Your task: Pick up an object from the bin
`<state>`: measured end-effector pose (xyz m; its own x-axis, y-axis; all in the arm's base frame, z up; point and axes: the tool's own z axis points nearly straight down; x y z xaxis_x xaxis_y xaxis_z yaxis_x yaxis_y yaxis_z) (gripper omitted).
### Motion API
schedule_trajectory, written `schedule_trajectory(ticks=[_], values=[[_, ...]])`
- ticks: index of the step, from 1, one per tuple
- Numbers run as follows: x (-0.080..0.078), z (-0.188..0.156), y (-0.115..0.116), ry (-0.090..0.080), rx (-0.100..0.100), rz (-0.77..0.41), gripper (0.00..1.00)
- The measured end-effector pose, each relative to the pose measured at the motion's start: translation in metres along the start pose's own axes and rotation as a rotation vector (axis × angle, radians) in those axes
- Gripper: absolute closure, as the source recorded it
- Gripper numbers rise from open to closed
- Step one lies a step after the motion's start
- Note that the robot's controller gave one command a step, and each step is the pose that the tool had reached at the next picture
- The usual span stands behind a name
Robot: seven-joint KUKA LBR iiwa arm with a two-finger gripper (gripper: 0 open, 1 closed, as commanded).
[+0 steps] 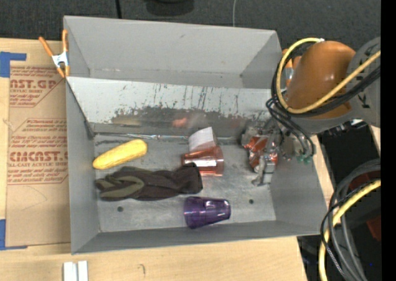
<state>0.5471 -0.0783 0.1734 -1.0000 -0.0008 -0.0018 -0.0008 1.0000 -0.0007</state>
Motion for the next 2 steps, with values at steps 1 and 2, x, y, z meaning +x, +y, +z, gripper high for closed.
schedule_trajectory(ticks=[1, 2], values=[[0.000, 0.000, 0.000, 0.000, 0.000, 0.000, 0.00], [-0.003, 0.055, 0.019, -0.006, 0.001, -0.031, 0.00]])
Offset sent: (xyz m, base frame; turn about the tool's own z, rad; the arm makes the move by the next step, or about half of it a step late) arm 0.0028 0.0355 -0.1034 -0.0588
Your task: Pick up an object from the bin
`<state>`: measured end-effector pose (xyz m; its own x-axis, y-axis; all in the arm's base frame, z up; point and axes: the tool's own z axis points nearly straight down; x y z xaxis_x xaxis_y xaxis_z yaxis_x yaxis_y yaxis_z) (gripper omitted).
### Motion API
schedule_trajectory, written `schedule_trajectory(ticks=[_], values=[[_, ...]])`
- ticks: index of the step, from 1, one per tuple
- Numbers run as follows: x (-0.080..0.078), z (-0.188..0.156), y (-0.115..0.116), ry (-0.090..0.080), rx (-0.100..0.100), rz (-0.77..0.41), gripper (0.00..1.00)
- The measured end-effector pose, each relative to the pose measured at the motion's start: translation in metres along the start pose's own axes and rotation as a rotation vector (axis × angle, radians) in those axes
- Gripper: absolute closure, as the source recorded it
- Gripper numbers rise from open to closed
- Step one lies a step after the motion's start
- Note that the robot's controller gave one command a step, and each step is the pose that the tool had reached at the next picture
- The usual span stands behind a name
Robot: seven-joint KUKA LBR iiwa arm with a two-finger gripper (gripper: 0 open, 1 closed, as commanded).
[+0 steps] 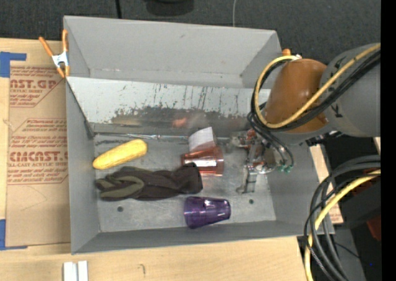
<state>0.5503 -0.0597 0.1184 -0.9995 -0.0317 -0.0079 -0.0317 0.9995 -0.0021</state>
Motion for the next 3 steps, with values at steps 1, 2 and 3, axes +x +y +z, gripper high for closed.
schedule_trajectory(ticks=[1, 2, 3], values=[[0.021, 0.044, 0.024, 0.006, -0.003, 0.021, 0.00], [0.015, 0.046, 0.068, 0.007, -0.001, 0.080, 0.00], [0.014, 0.046, 0.099, 0.005, -0.003, 0.066, 0.00]])
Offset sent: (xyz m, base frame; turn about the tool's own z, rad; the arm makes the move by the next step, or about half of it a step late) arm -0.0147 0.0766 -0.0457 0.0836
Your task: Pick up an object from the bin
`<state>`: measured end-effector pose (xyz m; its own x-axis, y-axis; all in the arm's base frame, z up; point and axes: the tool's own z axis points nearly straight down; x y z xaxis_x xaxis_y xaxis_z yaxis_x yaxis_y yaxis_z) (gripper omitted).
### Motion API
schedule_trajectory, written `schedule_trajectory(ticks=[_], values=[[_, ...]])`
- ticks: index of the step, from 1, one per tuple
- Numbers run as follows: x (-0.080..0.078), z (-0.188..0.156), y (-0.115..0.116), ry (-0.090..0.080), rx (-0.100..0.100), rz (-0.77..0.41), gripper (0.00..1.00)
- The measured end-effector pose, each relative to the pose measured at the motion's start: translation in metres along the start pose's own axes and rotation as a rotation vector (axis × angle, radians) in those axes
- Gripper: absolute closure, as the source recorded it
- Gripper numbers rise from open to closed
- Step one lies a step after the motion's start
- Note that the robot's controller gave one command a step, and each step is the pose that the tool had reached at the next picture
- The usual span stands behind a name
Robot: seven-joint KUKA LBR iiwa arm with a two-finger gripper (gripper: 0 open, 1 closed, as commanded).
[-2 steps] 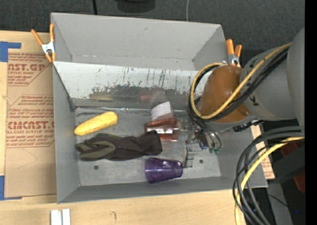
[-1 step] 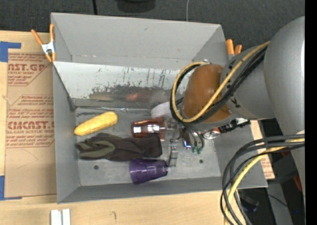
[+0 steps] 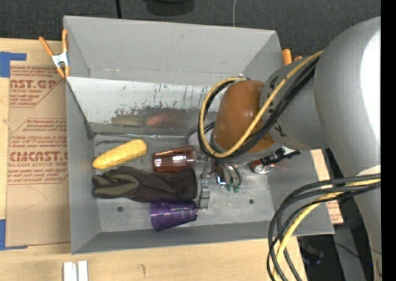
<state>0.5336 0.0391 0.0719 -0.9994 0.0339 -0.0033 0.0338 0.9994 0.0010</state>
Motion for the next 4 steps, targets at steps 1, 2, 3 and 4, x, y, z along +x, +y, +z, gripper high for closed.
schedule_trajectory(ticks=[1, 2, 3, 4], values=[[-0.030, 0.002, 0.019, 0.000, 0.001, 0.063, 1.00], [-0.030, 0.002, 0.019, 0.002, 0.002, 0.064, 0.00], [-0.030, 0.002, 0.019, 0.002, 0.002, 0.064, 0.00], [-0.026, -0.017, 0.065, 0.003, 0.002, 0.077, 0.00]])
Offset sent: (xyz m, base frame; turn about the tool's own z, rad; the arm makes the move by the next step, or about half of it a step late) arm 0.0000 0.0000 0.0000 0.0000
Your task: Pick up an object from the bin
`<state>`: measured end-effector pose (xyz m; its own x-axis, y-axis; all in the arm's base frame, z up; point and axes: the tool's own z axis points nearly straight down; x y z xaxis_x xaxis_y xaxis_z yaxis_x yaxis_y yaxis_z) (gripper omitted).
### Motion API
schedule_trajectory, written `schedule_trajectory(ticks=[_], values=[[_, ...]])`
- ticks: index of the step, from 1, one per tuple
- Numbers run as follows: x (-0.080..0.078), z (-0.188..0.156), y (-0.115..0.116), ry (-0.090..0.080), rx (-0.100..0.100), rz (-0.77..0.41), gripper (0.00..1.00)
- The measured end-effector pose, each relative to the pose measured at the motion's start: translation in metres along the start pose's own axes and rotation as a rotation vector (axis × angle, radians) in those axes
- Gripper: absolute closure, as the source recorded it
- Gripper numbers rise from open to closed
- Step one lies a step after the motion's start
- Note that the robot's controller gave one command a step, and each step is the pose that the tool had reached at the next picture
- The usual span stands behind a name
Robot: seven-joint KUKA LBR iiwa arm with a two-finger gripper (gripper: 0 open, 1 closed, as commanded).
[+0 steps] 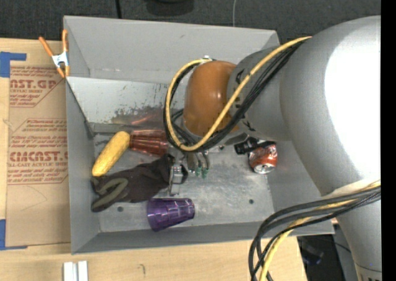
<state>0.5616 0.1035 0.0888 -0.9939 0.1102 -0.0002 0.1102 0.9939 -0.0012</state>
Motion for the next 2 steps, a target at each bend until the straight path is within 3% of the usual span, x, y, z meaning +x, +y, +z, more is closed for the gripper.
schedule_trajectory(ticks=[1, 2], values=[[-0.004, -0.006, 0.026, -0.001, -0.003, 0.046, 0.00], [-0.015, 0.017, 0.053, -0.006, 0.007, -0.183, 1.00]])
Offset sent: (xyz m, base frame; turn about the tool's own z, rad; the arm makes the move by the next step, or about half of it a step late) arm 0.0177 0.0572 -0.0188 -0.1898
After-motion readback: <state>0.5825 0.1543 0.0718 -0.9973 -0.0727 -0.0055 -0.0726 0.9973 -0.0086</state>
